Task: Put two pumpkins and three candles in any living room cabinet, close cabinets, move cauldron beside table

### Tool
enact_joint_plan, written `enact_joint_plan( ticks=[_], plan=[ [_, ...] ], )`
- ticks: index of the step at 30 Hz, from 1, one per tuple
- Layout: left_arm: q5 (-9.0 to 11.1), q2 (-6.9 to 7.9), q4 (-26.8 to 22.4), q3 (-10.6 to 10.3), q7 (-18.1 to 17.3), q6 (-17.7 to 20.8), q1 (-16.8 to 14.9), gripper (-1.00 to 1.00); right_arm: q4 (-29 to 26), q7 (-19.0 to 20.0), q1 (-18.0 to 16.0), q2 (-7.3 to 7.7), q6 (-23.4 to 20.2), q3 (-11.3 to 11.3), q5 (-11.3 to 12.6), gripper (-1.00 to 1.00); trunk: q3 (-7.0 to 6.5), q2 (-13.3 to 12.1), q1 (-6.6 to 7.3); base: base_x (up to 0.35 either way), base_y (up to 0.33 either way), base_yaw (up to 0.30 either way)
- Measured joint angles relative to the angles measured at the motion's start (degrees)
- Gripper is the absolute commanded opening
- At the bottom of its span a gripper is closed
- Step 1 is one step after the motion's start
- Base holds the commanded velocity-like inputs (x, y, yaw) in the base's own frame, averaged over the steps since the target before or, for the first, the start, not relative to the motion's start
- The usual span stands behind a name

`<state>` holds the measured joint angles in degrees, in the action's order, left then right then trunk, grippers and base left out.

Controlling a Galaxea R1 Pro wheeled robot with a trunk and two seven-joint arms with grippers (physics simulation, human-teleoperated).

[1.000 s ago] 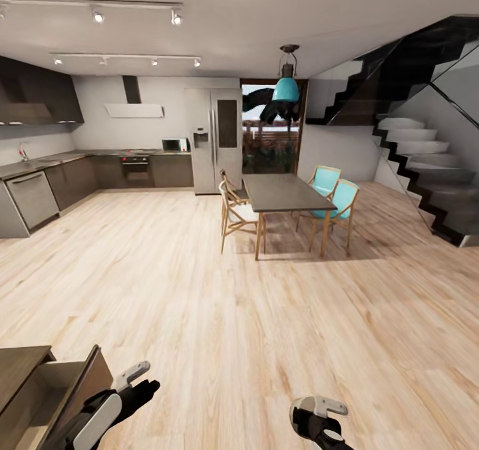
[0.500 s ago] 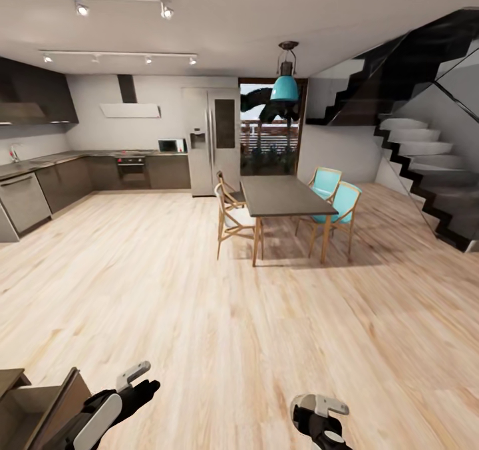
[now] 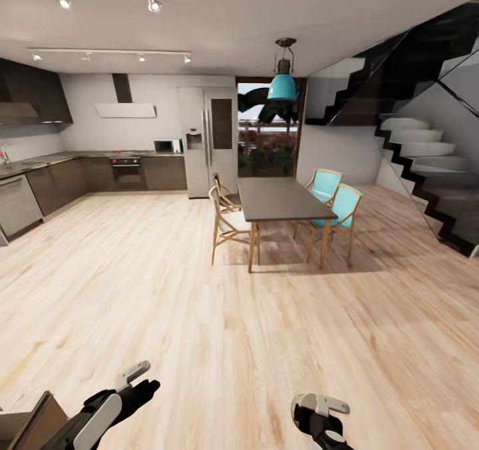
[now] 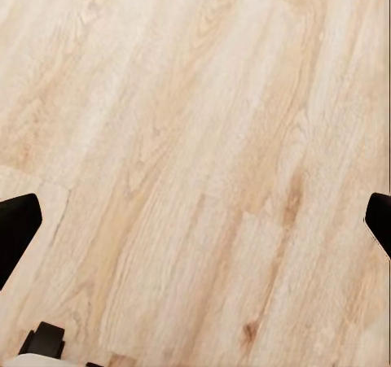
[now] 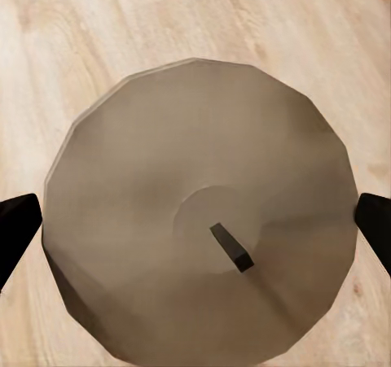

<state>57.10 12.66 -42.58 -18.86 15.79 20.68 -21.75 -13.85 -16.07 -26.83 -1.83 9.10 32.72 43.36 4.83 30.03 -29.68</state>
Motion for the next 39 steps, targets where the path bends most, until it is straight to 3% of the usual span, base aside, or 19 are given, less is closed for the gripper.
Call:
enact_joint_plan(
  ticks=[11, 29, 39],
  plan=[
    [0.0, 0.00, 0.0, 0.0, 0.0, 0.0, 0.0, 1.00, -0.2, 0.0, 0.0, -0.08, 0.0, 0.0, 0.0, -1.00, 0.00, 0.0, 0.00, 0.287, -0.097, 0.042],
    [0.1, -0.05, 0.0, 0.0, 0.0, 0.0, 0.0, 1.00, 0.2, 0.0, 0.0, -0.48, 0.0, 0.0, 0.0, -1.00, 0.00, 0.0, 0.00, 0.274, -0.120, 0.278],
    [0.0, -0.77, 0.0, 0.0, 0.0, 0.0, 0.0, 1.00, 0.3, 0.1, 0.0, -0.56, 0.0, 0.1, 0.0, -1.00, 0.00, 0.0, 0.00, 0.248, -0.167, 0.284]
  ],
)
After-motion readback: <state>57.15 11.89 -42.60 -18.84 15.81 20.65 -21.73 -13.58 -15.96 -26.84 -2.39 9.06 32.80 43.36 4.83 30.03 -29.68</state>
